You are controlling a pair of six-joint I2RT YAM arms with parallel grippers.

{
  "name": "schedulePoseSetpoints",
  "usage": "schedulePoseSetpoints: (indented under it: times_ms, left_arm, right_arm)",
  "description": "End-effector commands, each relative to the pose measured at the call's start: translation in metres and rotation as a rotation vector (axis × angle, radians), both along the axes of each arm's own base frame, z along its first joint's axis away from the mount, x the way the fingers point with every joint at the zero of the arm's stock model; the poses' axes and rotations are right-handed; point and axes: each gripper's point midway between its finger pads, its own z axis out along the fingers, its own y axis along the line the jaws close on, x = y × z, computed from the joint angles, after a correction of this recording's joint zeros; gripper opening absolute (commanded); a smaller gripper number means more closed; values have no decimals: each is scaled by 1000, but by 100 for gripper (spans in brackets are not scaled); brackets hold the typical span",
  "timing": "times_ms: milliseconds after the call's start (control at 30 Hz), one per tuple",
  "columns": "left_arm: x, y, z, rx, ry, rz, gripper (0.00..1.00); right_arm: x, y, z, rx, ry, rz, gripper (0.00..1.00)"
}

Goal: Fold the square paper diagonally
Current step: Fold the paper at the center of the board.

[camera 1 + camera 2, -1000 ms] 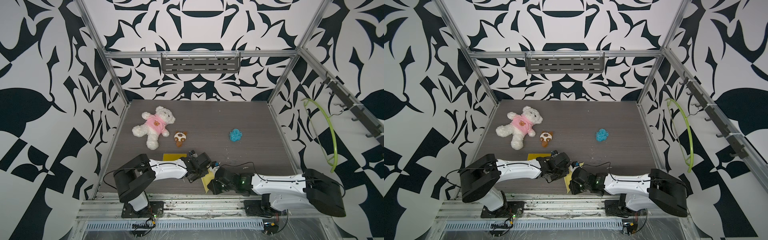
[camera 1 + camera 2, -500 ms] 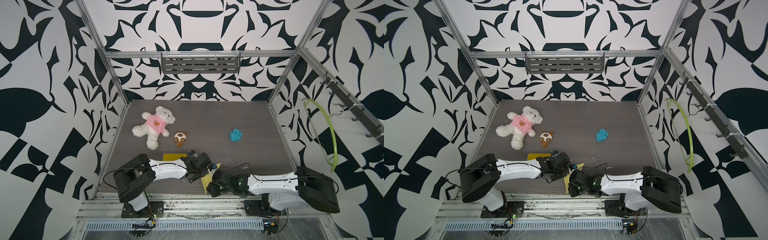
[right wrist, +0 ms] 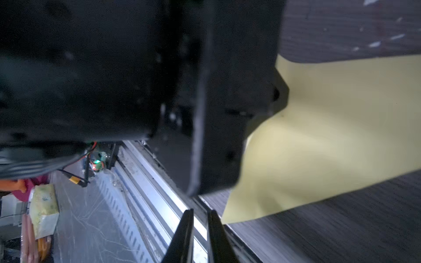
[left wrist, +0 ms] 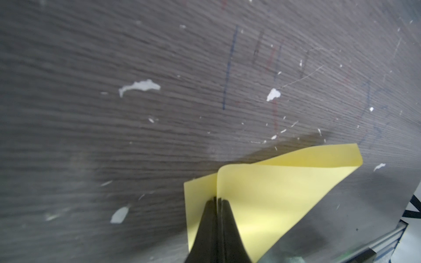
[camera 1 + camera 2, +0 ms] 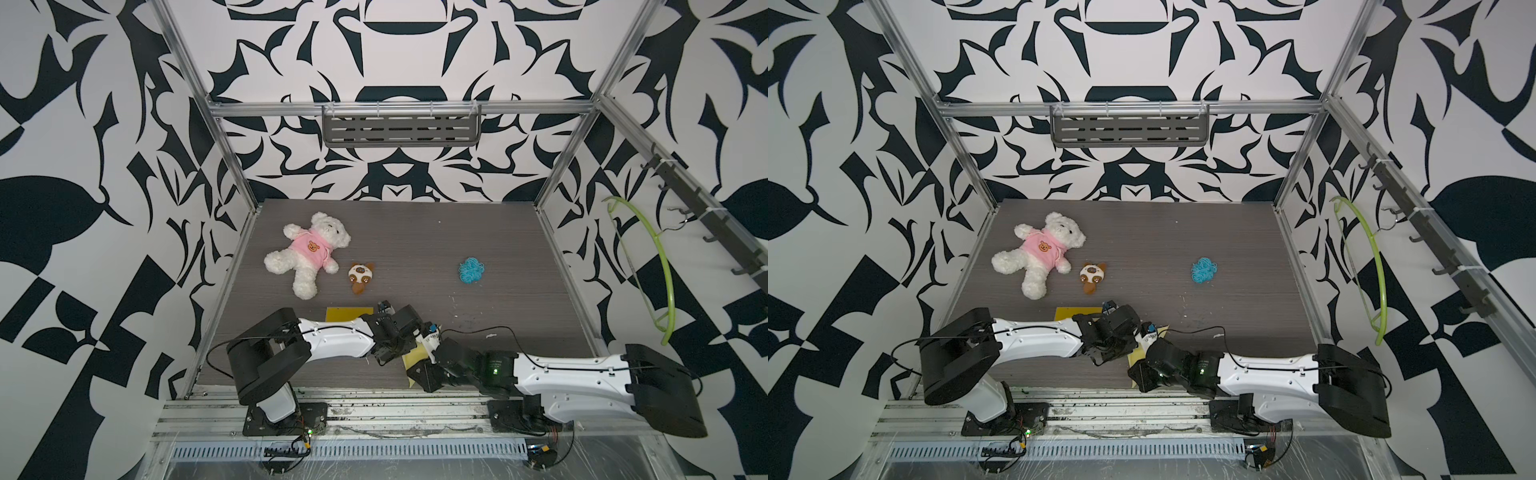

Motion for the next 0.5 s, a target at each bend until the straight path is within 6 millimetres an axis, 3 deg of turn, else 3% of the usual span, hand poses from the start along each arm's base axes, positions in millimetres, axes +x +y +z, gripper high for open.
schedulePoseSetpoints:
  times_ms: [0, 467]
  left_arm:
    - [-25, 30, -31, 153, 99, -37, 0]
    - [-26, 30, -33, 153, 105, -34, 0]
  right_arm:
    - [-3, 8, -3, 25, 6, 24, 17]
    - [-9, 2, -37, 44, 95, -37, 15]
